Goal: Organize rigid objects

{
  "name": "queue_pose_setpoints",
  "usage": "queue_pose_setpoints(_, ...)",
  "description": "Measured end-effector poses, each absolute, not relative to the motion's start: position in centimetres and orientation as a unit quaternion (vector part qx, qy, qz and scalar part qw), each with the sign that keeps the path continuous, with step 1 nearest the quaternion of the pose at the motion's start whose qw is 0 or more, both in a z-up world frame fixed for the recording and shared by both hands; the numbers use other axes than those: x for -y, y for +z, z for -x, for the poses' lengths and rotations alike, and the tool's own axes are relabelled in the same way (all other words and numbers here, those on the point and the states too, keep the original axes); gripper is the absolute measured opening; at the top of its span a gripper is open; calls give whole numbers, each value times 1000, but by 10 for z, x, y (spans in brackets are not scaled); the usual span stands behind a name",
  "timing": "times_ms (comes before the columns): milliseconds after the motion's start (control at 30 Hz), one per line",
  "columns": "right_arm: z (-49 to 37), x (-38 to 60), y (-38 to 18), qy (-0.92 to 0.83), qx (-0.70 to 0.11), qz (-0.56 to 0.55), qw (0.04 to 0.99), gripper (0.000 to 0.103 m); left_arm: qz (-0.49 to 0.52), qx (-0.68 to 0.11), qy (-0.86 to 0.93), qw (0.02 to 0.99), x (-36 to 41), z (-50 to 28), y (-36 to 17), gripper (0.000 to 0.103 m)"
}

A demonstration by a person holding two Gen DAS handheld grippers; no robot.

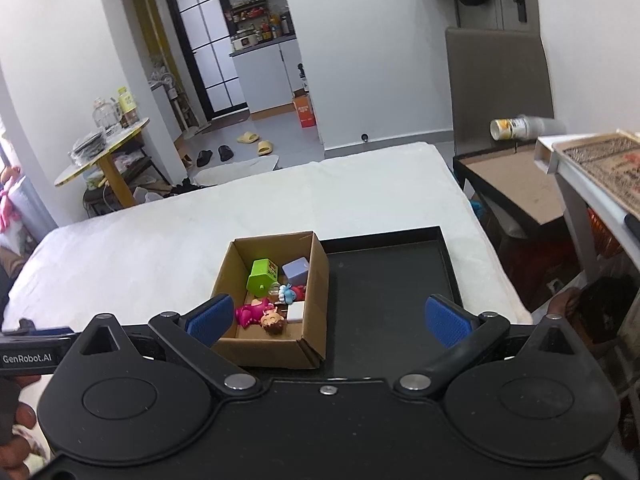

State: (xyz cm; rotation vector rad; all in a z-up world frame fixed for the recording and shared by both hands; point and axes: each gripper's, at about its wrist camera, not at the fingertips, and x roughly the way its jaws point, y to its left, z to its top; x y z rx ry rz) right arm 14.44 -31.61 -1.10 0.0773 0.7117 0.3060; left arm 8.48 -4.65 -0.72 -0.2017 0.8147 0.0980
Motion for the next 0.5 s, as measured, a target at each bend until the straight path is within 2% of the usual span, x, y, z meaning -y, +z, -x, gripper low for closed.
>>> queue_pose_setpoints(500, -98, 319, 1, 145, -350, -9, 926, 103, 90, -367, 25, 926, 46, -32, 4, 95)
